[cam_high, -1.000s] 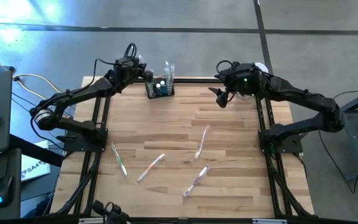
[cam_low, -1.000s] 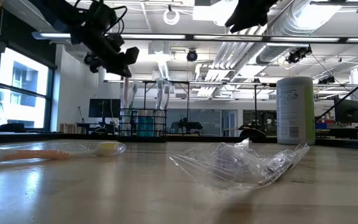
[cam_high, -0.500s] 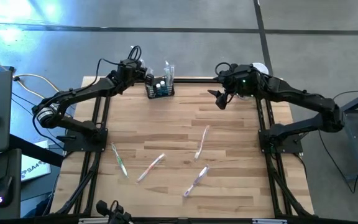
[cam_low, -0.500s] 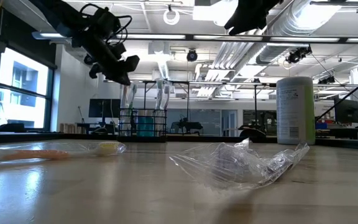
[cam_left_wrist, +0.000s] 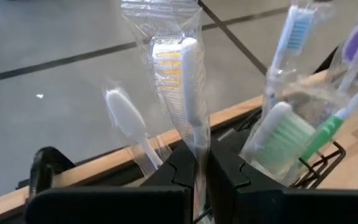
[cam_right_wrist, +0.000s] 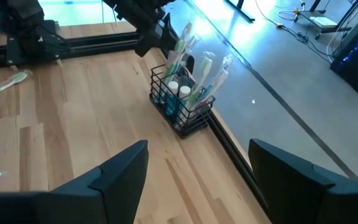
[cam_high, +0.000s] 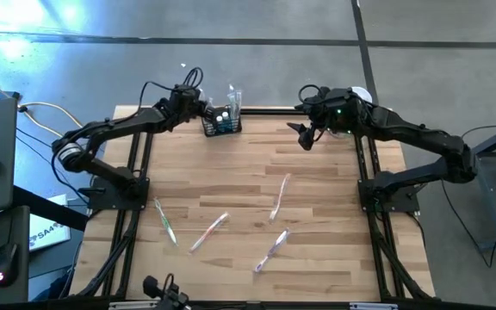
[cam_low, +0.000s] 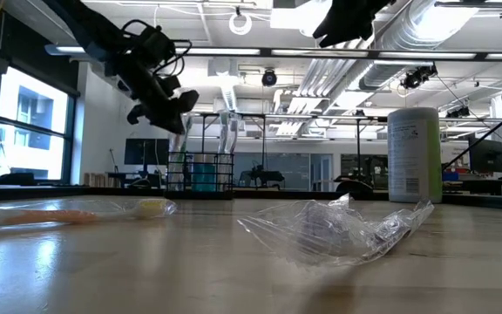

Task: Pick & Place toothbrushing station
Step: Put the right orange toothbrush into the black wire organizer

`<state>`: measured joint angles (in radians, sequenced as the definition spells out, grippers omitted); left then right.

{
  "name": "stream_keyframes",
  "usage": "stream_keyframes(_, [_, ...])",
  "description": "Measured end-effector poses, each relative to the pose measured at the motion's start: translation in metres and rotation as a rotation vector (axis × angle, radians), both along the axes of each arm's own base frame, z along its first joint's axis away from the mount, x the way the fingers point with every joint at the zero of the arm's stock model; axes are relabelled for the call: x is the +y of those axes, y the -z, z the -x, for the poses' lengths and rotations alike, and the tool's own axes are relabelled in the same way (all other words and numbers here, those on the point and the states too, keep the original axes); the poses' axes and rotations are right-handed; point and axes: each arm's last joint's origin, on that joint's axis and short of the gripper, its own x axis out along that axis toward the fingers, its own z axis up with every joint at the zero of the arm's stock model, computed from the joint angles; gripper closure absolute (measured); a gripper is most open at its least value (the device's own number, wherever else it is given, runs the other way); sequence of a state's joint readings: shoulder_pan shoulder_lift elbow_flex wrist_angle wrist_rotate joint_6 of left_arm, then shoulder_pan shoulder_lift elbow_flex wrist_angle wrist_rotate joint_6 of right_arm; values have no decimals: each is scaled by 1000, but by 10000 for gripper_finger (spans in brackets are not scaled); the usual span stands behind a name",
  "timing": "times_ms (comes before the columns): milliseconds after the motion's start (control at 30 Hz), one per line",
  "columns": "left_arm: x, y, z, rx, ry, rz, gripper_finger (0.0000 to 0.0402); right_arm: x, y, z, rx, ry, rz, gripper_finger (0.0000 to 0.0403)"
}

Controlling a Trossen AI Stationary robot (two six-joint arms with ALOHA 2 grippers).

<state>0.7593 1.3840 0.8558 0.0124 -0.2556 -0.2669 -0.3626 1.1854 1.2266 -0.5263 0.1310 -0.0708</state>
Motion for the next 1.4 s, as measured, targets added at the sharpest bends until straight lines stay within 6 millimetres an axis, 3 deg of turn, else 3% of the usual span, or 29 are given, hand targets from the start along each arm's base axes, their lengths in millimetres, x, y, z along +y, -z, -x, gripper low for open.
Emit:
stream_keyframes(367, [1,-1,-4,-42,47,-4,390,0,-1,0,-20,10,-14,132])
stream_keyframes(600, [1,0,-4,-48,75,11,360,0,-2,-1,-29,7,-4,132])
stream_keyframes(867, [1,2,-4,-39,74,20,379,0,-1,-1,-20,4,-11,132])
stream_keyframes(1400, [2,13,-5,10,71,71,365,0,-1,0,-18,5,-16,132])
